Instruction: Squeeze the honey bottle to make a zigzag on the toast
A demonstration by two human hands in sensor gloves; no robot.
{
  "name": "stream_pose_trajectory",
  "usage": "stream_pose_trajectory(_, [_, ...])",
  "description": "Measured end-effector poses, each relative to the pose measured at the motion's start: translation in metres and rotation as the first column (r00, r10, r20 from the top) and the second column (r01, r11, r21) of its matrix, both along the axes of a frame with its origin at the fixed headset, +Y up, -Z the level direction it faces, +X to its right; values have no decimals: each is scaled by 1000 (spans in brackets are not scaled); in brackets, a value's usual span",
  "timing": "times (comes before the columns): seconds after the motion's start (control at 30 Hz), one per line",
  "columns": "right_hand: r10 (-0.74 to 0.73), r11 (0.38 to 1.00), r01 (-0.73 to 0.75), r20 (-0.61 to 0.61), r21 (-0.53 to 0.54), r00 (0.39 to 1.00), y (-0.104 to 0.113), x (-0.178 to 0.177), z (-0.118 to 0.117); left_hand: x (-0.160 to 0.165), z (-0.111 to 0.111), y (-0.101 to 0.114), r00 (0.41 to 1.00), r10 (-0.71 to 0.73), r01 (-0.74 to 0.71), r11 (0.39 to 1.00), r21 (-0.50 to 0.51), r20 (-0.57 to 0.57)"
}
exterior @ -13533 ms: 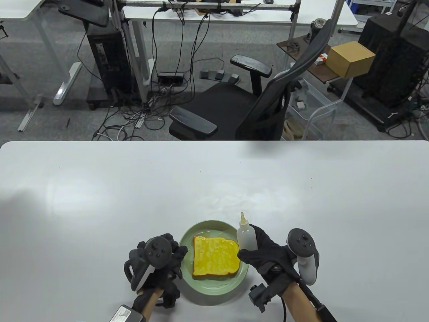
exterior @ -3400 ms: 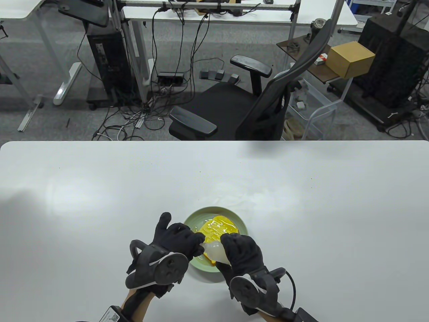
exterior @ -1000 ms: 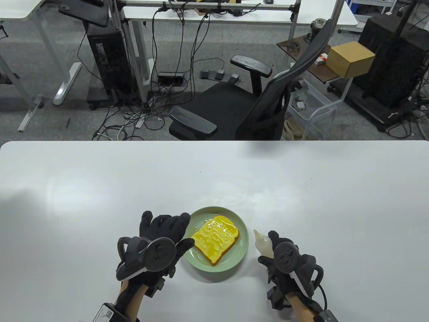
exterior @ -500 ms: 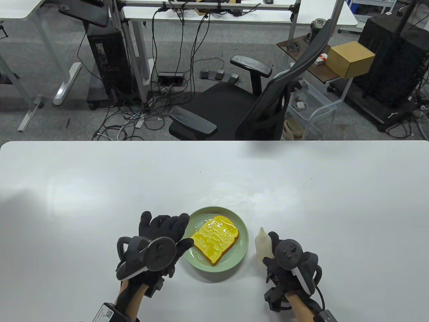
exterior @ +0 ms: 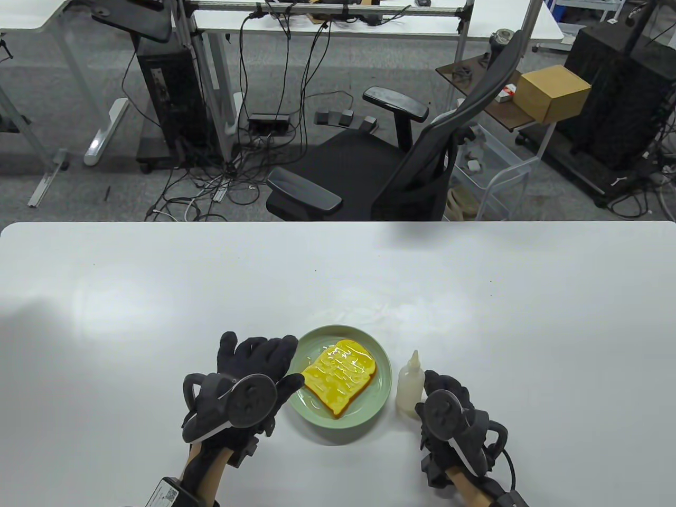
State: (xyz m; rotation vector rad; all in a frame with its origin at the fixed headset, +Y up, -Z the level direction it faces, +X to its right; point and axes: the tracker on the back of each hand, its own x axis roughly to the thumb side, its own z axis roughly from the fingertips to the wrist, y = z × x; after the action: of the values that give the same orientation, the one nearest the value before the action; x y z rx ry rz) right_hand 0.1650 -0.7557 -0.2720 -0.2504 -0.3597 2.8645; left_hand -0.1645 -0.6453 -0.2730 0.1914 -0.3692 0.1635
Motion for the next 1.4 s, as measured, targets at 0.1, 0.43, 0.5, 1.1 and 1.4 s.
stream_pose_trajectory(0.1, [29,999,-29,-3,14,1000,1,-3,1,0,0,0,1000,-4,4,1000,2,1])
stream_pose_trajectory(0.43, [41,999,-41,11,-8,999,1,-1,2,0,0,-1,1000,-5,5,1000,5,-1])
stream_pose_trajectory(0.5, [40,999,-40,11,-19,999,1,-1,2,0,0,-2,1000,-7,7,1000,3,-2])
stream_pose_trajectory(1.1, [152,976,-172,147,132,977,23,18,8,-23,-16,-19,987,-62,44,992,-116,-150])
stream_pose_trajectory(1.4, [184,975,-201,166,96,969,24,23,6,-46,-30,-46,953,-99,59,987,-148,-285])
